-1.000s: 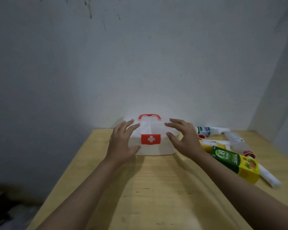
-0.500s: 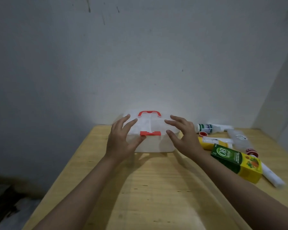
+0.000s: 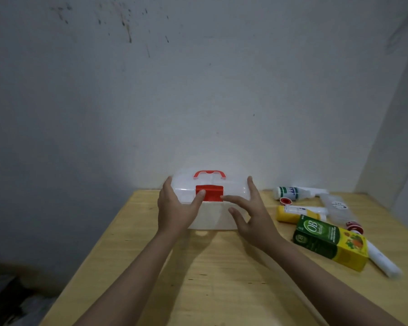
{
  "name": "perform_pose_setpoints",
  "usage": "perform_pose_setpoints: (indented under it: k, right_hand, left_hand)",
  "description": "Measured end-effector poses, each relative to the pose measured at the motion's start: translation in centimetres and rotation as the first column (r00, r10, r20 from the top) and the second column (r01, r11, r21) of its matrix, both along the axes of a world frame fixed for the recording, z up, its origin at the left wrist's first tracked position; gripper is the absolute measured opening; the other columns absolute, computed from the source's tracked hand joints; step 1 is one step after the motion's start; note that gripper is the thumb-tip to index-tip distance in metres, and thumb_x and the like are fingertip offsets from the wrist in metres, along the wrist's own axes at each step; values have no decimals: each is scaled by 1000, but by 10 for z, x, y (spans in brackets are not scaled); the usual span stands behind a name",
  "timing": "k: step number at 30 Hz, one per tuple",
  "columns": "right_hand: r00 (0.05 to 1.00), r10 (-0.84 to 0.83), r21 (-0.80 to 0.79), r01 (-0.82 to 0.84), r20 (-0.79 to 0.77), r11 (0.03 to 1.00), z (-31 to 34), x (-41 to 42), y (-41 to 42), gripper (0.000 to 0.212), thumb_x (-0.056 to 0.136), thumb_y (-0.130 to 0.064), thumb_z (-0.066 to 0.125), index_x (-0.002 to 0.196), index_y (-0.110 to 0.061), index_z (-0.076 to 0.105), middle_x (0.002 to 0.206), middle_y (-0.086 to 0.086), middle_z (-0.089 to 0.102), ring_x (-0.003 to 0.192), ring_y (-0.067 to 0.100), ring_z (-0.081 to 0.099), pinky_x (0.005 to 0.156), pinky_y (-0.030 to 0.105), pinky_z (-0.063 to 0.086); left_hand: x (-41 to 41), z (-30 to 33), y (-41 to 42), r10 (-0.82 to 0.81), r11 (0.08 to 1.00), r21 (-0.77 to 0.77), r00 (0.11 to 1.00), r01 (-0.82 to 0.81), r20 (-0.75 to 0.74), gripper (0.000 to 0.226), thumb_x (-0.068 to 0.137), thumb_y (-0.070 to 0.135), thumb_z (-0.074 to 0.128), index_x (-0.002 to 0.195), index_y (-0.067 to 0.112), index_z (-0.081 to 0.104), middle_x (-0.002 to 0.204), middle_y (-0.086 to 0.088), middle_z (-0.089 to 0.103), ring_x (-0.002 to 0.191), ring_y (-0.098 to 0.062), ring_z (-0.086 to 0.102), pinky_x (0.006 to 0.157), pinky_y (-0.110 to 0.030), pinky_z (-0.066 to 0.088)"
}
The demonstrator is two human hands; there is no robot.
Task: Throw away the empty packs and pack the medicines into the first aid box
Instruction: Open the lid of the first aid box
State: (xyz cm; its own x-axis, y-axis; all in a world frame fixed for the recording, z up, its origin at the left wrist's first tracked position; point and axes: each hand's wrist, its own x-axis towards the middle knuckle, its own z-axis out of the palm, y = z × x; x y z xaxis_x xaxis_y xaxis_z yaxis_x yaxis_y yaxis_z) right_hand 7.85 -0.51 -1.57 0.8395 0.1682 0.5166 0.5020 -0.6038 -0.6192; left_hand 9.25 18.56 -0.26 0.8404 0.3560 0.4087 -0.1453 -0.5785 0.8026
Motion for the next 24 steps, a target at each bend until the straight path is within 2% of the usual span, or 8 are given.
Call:
perform_pose_setpoints:
  k: [4, 7, 10, 13, 17, 19, 22, 24]
  right_hand:
    - [998, -41, -68, 44, 42, 997, -3, -1, 5, 44, 87, -34, 59, 120, -58, 44, 160, 0, -3, 147, 28, 2, 115, 50, 16]
    - [997, -47, -80, 51, 62, 995, 1, -5, 7, 46, 86, -36, 59, 123, -58, 42, 160, 4, 0, 146, 29, 3, 113, 47, 15]
    - [996, -48, -63, 53, 74, 997, 12, -10, 7, 49, 88, -33, 59, 125, -59, 39, 159, 4, 2, 145, 29, 4, 111, 45, 20]
    - [991, -74, -44, 79, 109, 996, 28, -10, 7, 46, 90, -34, 57, 125, -57, 39, 158, 6, 7, 143, 30, 9, 108, 44, 23]
    - [989, -112, 5, 112, 100, 994, 50, 3, 6, 40, 91, -36, 54, 128, -49, 47, 154, 10, 16, 139, 32, 17, 106, 45, 28]
    - [987, -136, 42, 133, 81, 990, 62, 17, 7, 38, 92, -36, 52, 127, -48, 49, 150, 9, 22, 136, 32, 21, 105, 45, 33]
    - [987, -152, 115, 146, 46, 983, 79, 40, 6, 32, 93, -36, 49, 124, -44, 54, 143, 10, 32, 133, 31, 27, 100, 36, 29]
    - [989, -147, 163, 143, 16, 976, 85, 56, 5, 30, 94, -35, 48, 121, -42, 56, 138, 10, 37, 132, 30, 31, 104, 38, 33]
  left_hand:
    - [-10, 0, -4, 17, 999, -45, 998, -14, 54, 95, 65, 57, 72, 140, 18, 27, 142, -6, 39, 124, -22, 42, 82, -22, 39]
    - [-17, -4, -5, -20, 995, -96, 998, 25, 51, 104, 59, 53, 78, 141, 20, 22, 145, -5, 31, 124, -15, 38, 81, -15, 35]
    - [-21, -9, -2, -73, 990, -124, 997, 73, 8, 122, 50, 48, 86, 144, 28, 11, 150, -3, 22, 133, -19, 31, 93, -24, 35]
    - [-22, -14, 2, -106, 983, -155, 994, 99, -37, 131, 44, 49, 88, 144, 34, 4, 151, 1, 25, 137, -20, 28, 105, -35, 36]
    - [-22, -15, 4, -118, 982, -160, 990, 104, -82, 127, 45, 51, 86, 145, 30, 11, 151, 3, 26, 138, -20, 28, 108, -38, 34]
    - [-21, -15, 6, -135, 983, -135, 986, 122, -94, 119, 52, 50, 84, 145, 26, 15, 152, 3, 23, 137, -20, 28, 105, -35, 34]
    - [-22, -16, 7, -163, 982, -108, 982, 152, -99, 101, 66, 51, 75, 146, 22, 20, 149, 0, 24, 134, -19, 32, 100, -29, 33]
    - [-22, -18, 6, -171, 979, -128, 980, 158, -100, 96, 71, 52, 70, 146, 21, 21, 150, 0, 26, 135, -19, 32, 102, -30, 32]
